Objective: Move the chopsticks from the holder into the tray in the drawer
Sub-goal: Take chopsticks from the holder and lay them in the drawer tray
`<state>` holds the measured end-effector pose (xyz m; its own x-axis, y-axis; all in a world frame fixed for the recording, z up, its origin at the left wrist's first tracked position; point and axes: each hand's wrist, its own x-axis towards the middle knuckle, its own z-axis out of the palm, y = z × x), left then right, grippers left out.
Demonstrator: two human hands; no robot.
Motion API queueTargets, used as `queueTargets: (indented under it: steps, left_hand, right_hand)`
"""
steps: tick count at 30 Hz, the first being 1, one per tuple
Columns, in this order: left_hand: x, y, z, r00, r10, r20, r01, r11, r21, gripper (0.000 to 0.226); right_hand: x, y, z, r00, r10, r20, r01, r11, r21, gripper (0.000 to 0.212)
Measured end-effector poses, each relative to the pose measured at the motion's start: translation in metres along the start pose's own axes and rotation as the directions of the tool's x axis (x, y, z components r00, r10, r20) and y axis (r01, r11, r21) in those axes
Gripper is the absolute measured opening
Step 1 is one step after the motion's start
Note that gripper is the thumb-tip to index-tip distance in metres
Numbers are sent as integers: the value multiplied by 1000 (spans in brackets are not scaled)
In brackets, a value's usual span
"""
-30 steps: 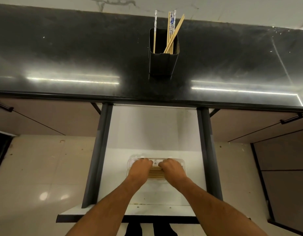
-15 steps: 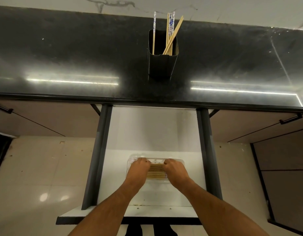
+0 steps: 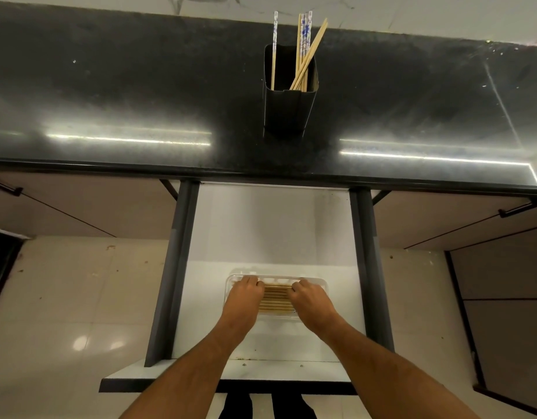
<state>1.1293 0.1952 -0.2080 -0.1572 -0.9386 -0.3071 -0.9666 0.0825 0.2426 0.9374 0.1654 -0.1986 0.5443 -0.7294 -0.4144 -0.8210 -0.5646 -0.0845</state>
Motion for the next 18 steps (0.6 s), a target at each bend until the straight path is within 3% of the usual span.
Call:
queueTargets:
  steps: [9,12,15,18]
  left_hand:
    - [-2,1,-1,999,-19,50,19,1000,9,48]
    - [-4,2,-3,1000,-21,-11,20,998,-66,42]
    - [-10,-1,-12,976,21,-215,-61,982,-179,31]
    - [-12,-7,-17,880,-47,-473,-113,946,-304,19]
  right_hand:
    - [-1,4,4,999,-22,-33,24,998,63,27]
    - [-4,5,3,997,-1,-74,11,991,130,26]
    - [-13,10,-2,941,71,-331,14,968,249,20]
    - [-19,16,-7,771,255,-584,6,914,406,11]
